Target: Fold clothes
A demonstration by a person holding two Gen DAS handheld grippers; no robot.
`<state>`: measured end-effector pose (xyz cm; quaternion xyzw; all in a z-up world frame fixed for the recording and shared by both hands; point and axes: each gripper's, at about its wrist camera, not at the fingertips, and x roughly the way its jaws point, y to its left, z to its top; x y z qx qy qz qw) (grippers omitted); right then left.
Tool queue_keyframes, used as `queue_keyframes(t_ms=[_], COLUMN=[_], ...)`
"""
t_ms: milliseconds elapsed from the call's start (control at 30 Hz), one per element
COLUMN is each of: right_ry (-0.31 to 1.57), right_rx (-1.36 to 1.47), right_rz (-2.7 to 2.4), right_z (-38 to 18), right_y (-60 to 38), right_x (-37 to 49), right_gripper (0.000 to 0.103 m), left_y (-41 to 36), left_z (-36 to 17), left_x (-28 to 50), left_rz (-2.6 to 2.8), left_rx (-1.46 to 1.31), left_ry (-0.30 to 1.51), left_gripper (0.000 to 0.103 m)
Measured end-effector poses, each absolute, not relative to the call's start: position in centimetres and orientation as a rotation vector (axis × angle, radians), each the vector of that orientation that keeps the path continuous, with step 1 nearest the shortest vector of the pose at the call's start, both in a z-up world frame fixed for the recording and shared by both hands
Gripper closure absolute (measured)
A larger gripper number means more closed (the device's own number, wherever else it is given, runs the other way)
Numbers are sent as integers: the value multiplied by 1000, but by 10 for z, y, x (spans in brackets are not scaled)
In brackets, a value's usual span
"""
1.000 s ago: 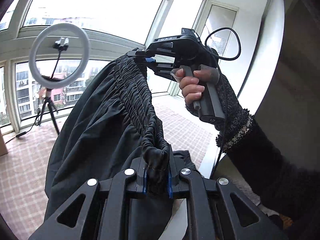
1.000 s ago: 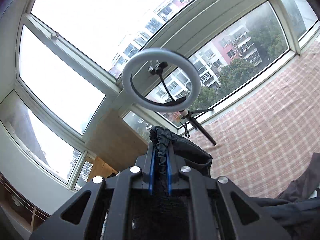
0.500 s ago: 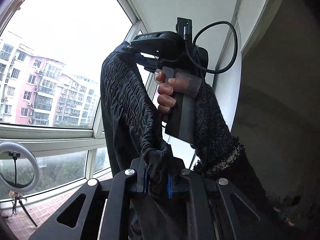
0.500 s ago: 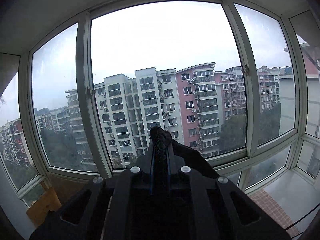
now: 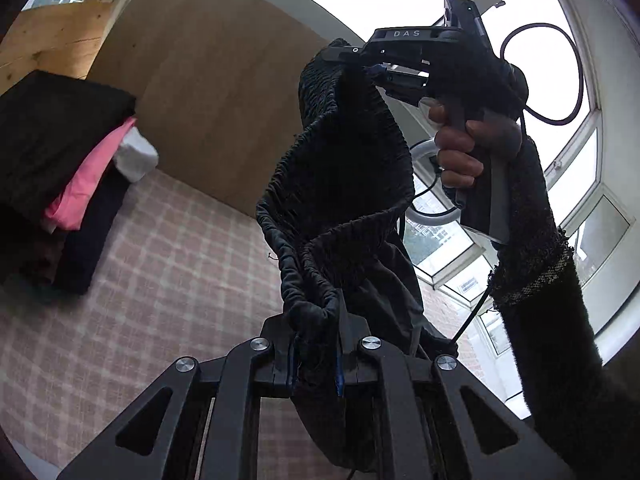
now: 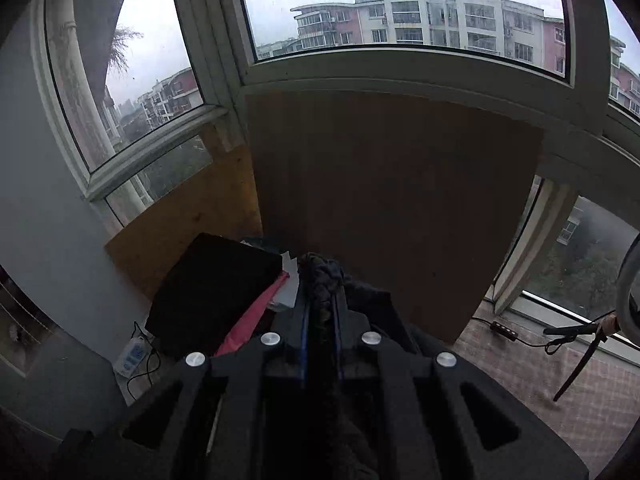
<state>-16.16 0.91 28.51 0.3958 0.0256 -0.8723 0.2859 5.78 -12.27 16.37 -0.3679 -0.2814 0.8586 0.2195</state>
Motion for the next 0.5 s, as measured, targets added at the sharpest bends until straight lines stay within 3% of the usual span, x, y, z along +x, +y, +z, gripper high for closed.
queue_keyframes(t_ms=[133,267,367,433,500], right_ry=[135,238,267,205,101], right_rx=[1191,1338,1381,1359,1338], right_rz=[-2203,-2130,-2093,-2084,-2069], right_z=[170,99,92,107,125], right_y=[-85,-122,-111,-94,-70], right_x=[-165,-153,-145,-142,-141], right_gripper=[94,88,88,81,68], left_y=[-173,-203,-212,-215,-214], left_z=[102,66,60,61,61], left_x=[47,33,32,34,35], left_rz=[2457,2453,2452,2457,2464], left_rx=[-1199,-1319,-1382,-1411,-1428], left_ry=[-790,-814,-752,-697,-637], left_gripper=[91,90,87,85,83])
